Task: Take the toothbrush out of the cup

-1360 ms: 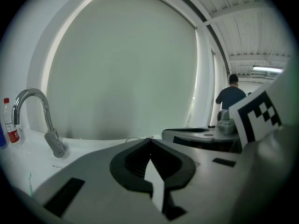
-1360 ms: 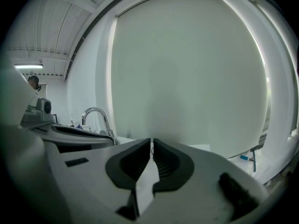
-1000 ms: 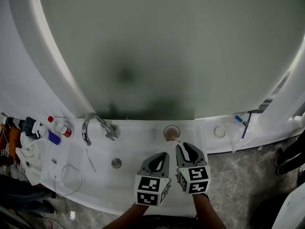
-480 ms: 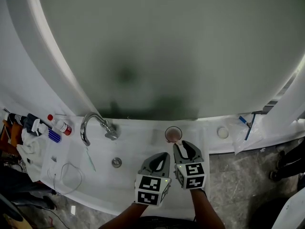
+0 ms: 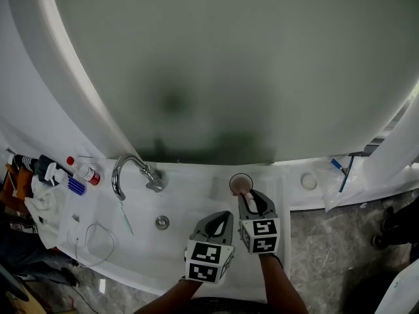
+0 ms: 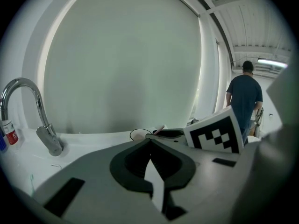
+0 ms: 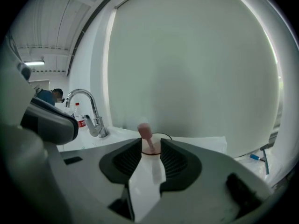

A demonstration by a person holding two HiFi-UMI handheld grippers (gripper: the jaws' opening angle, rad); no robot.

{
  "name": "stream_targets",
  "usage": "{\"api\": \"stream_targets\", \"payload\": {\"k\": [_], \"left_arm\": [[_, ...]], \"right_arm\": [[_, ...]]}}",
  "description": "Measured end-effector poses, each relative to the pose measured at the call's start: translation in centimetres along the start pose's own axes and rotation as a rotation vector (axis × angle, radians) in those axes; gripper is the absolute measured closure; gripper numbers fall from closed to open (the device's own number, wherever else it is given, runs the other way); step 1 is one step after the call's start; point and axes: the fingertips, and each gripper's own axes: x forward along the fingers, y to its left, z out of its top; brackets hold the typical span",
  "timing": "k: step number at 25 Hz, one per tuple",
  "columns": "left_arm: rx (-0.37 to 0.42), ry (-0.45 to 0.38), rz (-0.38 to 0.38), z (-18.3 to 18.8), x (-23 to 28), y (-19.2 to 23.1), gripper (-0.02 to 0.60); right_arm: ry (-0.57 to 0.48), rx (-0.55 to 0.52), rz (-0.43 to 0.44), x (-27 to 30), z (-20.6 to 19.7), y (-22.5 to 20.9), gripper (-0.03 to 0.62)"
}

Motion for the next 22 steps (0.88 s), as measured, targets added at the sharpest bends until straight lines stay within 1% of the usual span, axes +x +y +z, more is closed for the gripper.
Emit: {"api": "stream_targets", "payload": {"k": [6,11,13,17,22], "left_arm": [[-0.004,0.005,0.002,-0.2,-0.1,0.5,0.572],[-0.013,0.003,0.013,-0.3,-0.2,0.8,0.572],[-0.019,0.006,0.017,-0.5,-0.3,1.1,0.572],[-0.028,0.006,0.018,-0.6,-0.4,1.1,0.572],[-0.032,-0.003,0.019,-0.5,-0.6,1.2,0.572]], "right_arm": [[0.019,0.000,-0.005,0.8,-0.4,0.5,0.470],[0.008,-0.004,-0.037,1.0,-0.4,0.1,0.504],[0.008,-0.015,-0.052,1.1,-0.4,-0.3,0.523],[0.016,-0.040,-0.059,1.1,-0.4,-0.3,0.538],[0.026,-0.066,-0.060,1.1,-0.5,-0.3,0.541]]}}
